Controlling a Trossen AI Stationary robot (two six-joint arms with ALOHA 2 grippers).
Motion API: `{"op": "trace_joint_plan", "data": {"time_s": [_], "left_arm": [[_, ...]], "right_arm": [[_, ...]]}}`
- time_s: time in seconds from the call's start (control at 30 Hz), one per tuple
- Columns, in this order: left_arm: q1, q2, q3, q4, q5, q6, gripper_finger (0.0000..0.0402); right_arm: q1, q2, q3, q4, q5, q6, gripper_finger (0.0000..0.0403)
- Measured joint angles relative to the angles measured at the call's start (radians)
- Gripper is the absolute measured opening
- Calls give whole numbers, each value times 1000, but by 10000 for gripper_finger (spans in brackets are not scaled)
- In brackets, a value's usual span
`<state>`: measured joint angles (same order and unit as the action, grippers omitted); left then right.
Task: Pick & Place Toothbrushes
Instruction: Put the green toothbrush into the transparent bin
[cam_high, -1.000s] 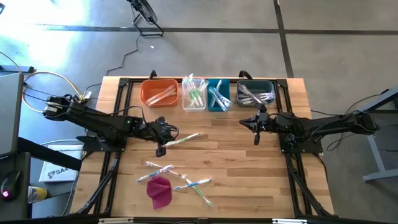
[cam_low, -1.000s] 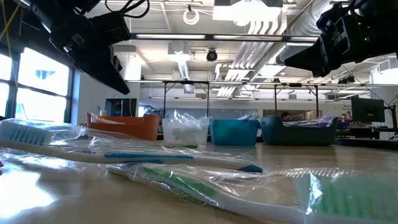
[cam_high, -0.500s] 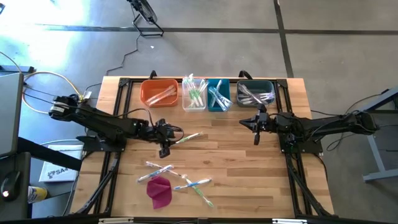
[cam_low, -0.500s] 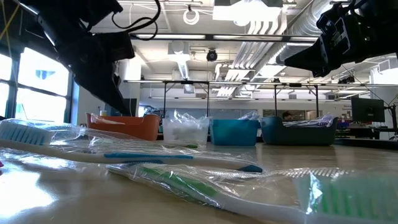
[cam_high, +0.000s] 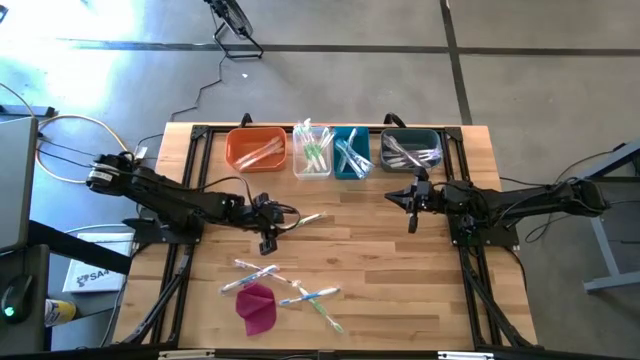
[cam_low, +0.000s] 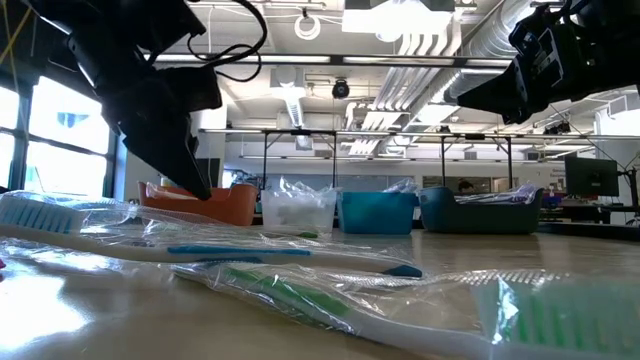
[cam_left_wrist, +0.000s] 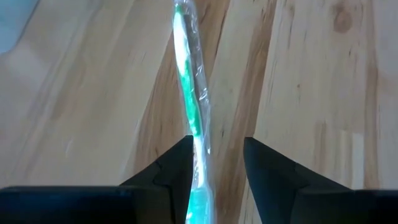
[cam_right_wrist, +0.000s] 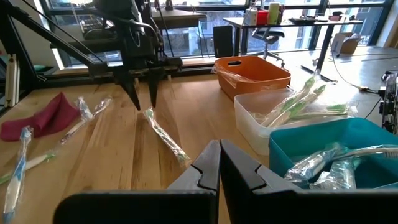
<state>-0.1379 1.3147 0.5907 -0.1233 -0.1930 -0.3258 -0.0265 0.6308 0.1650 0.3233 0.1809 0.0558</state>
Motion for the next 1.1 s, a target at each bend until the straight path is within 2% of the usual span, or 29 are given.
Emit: {"op": "trace_joint_plan", "data": {"time_s": [0.3, 0.73, 0.9, 1.1], "left_arm": [[0, 5, 0, -17, -1, -77, 138], [0, 169, 1, 31, -6, -139, 138], [0, 175, 1, 30, -15, -175, 138], [0, 175, 1, 27, -19, -185, 106]], "right_arm": [[0, 0, 0, -1, 0, 0, 4], [0, 0, 0, -7, 0, 0, 4], [0, 0, 0, -7, 0, 0, 4], [0, 0, 0, -7, 0, 0, 4]]}}
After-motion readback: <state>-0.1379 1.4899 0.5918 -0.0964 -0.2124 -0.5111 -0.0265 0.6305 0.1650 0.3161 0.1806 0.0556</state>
